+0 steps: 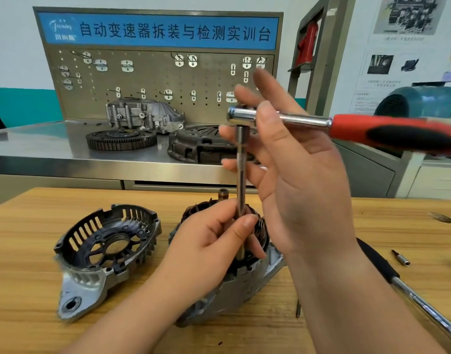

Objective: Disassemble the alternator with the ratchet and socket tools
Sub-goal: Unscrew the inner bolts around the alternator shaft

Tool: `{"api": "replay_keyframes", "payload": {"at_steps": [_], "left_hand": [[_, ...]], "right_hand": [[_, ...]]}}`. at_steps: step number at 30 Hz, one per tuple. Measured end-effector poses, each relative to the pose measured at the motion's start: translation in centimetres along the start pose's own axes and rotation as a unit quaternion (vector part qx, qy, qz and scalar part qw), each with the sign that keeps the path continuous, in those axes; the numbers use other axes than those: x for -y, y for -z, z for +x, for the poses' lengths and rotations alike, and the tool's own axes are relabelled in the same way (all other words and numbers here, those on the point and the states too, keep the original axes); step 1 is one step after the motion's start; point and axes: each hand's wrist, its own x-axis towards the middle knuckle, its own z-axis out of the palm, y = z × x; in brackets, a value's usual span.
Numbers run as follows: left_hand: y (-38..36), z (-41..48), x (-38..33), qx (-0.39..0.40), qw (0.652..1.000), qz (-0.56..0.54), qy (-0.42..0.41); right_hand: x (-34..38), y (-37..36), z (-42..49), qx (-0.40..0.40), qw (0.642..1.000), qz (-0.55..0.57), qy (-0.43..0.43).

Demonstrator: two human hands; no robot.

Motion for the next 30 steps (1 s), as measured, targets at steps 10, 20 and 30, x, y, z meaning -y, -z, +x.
{"api": "replay_keyframes", "payload": {"at_steps": [10, 20, 30], "left_hand": [[0.14, -0.21, 0.03, 0.024, 0.999, -0.026, 0.001], [-0.14, -0.07, -0.36, -0.012, 1.000, 0.006, -0.001], [-0.27, -0.27, -0.18, -0.004, 1.000, -0.008, -0.001]], "right_hand": [[0.37, 0.44, 0.42, 0.027, 0.984, 0.101, -0.144], [-0.60, 0.07, 0.03, -0.022, 0.995, 0.074, -0.061], [-0.25, 0.23, 0.17, 0.018, 0.990, 0.102, -0.098]]}}
